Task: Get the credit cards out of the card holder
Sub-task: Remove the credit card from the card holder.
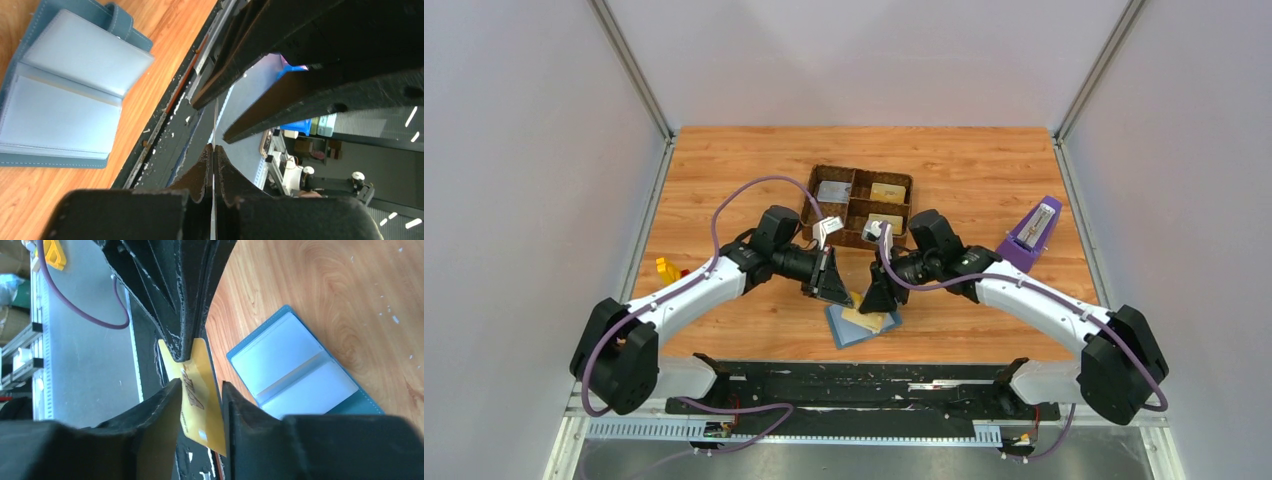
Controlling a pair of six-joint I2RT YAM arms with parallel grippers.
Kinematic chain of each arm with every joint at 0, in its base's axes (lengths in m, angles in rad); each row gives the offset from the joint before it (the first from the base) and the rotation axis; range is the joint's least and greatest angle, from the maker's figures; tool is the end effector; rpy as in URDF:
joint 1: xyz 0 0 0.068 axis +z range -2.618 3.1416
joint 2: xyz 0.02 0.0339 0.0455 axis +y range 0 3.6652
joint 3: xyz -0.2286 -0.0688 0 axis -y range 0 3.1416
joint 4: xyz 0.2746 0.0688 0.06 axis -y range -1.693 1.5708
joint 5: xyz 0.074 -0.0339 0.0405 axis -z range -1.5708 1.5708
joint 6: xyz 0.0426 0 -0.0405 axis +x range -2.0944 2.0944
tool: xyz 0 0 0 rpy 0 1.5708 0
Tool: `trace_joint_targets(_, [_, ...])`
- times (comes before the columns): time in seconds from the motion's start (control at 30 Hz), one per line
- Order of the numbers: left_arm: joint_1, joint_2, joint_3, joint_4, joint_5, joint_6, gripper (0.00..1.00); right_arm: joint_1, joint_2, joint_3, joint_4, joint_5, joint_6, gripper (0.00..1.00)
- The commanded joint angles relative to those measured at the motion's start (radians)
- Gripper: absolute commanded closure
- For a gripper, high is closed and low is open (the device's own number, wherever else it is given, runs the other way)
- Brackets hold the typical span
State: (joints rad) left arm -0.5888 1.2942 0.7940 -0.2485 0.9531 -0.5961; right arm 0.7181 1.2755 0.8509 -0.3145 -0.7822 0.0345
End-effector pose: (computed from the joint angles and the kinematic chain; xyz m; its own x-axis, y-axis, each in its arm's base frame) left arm 0.2299 -0.1953 0.1872 -0.9278 0.2286 -0.2947 0.3594 0.3363 -0.8705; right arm 0.2103 0.2236 0.2036 -0.5366 -0.4363 -0.7223 -0.8410 0.2066 0.5000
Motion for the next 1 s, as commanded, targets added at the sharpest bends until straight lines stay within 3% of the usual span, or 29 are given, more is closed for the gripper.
trace_joint_targets(0.0, [-0.002,0.012,0.012,0.018,0.025,0.027,1.00,-0.002,0.017,0.043,0.015,-0.101,-0.003,0.77])
trace_joint_targets(0.07, [-0.003,0.011,0.019,-0.001,0.010,0.036,0.96,-0.002,0.014,0.038,0.025,-0.105,0.014,0.96])
trace_joint_targets(0.1, [-0.003,0.007,0.028,-0.010,0.003,0.042,0.89,-0.002,0.010,0.031,0.037,-0.102,0.031,1.00])
trace_joint_targets(0.23, [0.001,0.001,0.059,-0.061,-0.048,0.054,0.62,-0.010,-0.018,-0.022,0.114,-0.080,0.146,1.00])
trace_joint_targets(0.37, [0.017,-0.008,0.073,-0.043,-0.066,0.025,0.49,-0.017,-0.063,-0.076,0.225,-0.081,0.277,1.00])
trace_joint_targets(0.67, [0.029,-0.083,0.015,0.126,-0.120,-0.146,0.39,-0.023,-0.135,-0.111,0.386,0.048,0.543,1.00])
trace_joint_targets(0.97, [0.034,-0.152,-0.126,0.467,-0.136,-0.350,0.32,-0.032,-0.208,-0.205,0.541,0.241,0.772,1.00])
